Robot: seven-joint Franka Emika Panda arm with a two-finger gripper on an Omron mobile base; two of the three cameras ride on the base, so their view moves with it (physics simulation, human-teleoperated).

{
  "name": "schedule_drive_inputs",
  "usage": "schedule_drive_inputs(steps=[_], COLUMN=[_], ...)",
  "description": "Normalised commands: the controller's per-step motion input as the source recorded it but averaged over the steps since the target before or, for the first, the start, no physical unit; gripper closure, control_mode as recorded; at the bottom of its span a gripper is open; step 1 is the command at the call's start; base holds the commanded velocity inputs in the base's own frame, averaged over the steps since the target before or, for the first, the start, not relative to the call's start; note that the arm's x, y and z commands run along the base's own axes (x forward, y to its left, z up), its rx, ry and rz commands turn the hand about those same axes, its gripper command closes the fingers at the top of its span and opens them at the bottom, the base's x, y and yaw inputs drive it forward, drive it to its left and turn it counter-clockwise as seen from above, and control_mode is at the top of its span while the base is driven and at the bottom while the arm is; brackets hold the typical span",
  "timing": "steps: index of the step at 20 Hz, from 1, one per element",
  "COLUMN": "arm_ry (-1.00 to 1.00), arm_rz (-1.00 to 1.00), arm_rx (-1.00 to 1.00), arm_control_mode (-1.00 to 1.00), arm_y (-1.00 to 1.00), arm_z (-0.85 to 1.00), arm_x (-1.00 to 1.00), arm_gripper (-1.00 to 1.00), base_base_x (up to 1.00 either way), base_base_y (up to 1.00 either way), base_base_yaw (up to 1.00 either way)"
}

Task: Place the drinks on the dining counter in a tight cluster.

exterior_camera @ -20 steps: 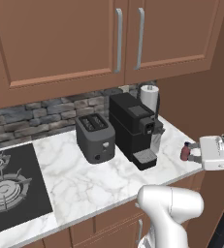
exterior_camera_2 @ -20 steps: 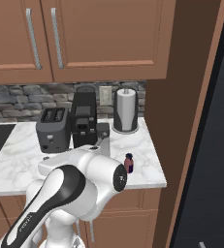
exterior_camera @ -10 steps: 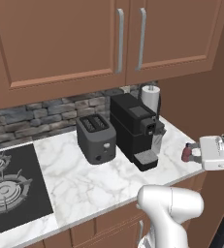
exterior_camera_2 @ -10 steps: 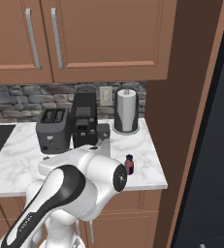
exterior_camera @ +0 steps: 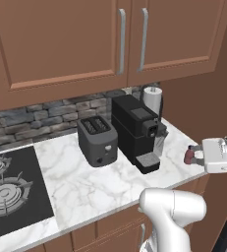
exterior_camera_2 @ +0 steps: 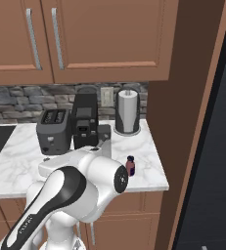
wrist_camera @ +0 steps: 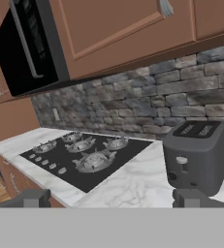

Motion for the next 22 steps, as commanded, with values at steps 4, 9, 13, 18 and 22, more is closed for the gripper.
schedule_drive_inputs(steps=[4, 9, 13, 18, 22], arm_ry=[-0.02, -0.07, -0.04, -0.01, 0.00], arm_rz=[0.00, -0.13, -0.16, -0.14, -0.05], arm_rx=[0.00, 0.00, 0.00, 0.00, 0.01], arm_control_mode=[-1.00, -1.00, -1.00, -1.00, -1.00], arm_y=[-0.01, -0.12, -0.21, -0.33, -0.54], arm_z=[0.00, 0.05, 0.07, 0.05, 0.00], arm_x=[-0.01, -0.02, -0.05, -0.14, -0.18], arm_gripper=[-1.00, -1.00, -1.00, -1.00, -1.00], base_base_x=[-0.02, 0.00, 0.00, 0.00, 0.00], base_base_y=[-0.02, 0.00, 0.00, 0.00, 0.00], base_base_yaw=[0.00, 0.00, 0.00, 0.00, 0.00])
